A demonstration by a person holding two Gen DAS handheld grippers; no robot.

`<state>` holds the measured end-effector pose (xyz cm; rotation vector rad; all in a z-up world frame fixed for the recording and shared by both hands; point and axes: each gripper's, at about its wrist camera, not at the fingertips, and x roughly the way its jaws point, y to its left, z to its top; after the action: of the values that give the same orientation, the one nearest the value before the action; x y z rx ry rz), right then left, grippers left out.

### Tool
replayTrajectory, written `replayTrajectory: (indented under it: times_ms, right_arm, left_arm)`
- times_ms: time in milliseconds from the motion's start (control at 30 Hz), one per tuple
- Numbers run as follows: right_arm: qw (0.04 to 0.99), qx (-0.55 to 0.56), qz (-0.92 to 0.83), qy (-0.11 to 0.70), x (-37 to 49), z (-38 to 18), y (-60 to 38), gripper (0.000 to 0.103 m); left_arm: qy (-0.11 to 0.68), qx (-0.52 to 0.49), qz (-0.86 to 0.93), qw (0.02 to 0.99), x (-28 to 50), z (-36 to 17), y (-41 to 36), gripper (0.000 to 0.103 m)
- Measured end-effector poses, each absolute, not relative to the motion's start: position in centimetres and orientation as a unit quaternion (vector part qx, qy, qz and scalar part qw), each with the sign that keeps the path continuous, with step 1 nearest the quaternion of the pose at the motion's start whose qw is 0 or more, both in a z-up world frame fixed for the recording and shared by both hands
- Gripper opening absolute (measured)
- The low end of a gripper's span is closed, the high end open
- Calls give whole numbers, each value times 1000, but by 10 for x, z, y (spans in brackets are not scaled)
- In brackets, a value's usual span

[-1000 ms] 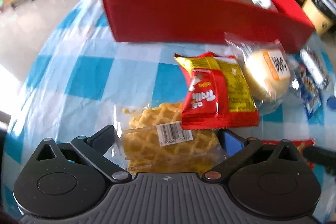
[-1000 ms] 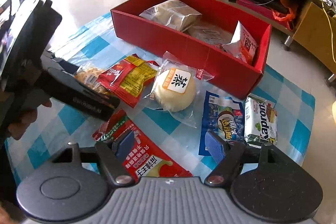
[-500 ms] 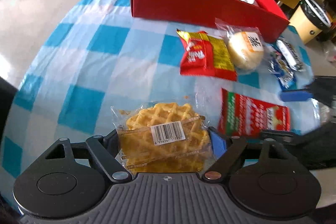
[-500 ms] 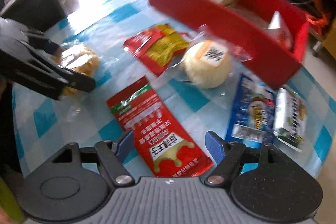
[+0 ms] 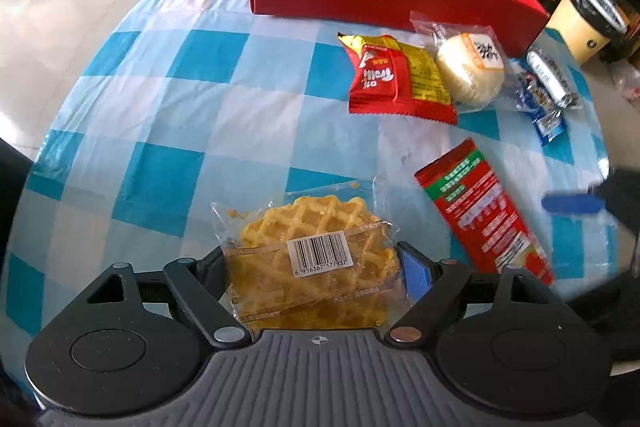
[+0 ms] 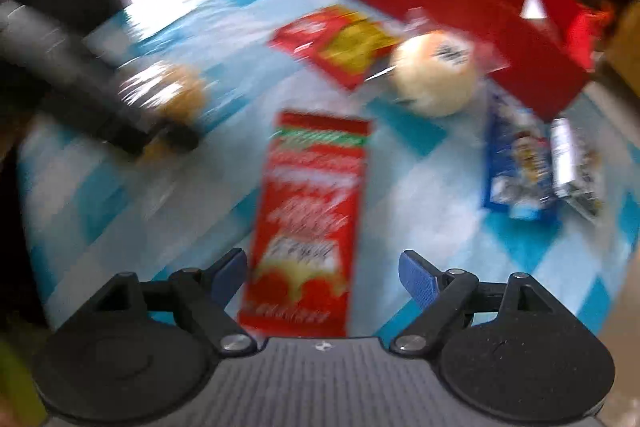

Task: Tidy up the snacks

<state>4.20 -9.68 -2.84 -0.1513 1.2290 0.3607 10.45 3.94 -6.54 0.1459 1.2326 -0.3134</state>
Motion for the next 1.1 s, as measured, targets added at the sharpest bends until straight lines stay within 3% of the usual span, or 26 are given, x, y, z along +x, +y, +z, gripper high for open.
replayTrajectory:
  times_ms: [200, 333, 533, 600, 667, 733, 1100]
  right_arm:
    - [815, -79, 143, 556, 56, -35, -83, 83]
    - [810, -44, 123, 572, 62, -47, -96, 103]
    - [814, -55, 132, 563, 57, -46, -94, 103]
    - [816, -59, 137, 559, 50, -40, -97, 94]
    - [821, -60, 142, 550, 44, -34, -97, 68]
    - [822, -67, 149, 546, 39, -29, -94, 54]
    - [843, -9, 129, 522, 23, -1, -117, 50]
  left_arm:
    - [569, 103, -135, 804, 95, -75, 38, 88]
    - [564, 104, -131, 809, 93, -76, 42, 94]
    - [561, 94, -110, 815, 88, -79, 47, 99]
    - [562, 90, -108, 815, 87, -78, 47, 92]
    - [563, 85, -107, 815, 84, -73, 47, 87]
    - [567, 78, -102, 814, 84, -71, 46, 86]
    - [543, 80, -131, 826, 77, -51, 24, 86]
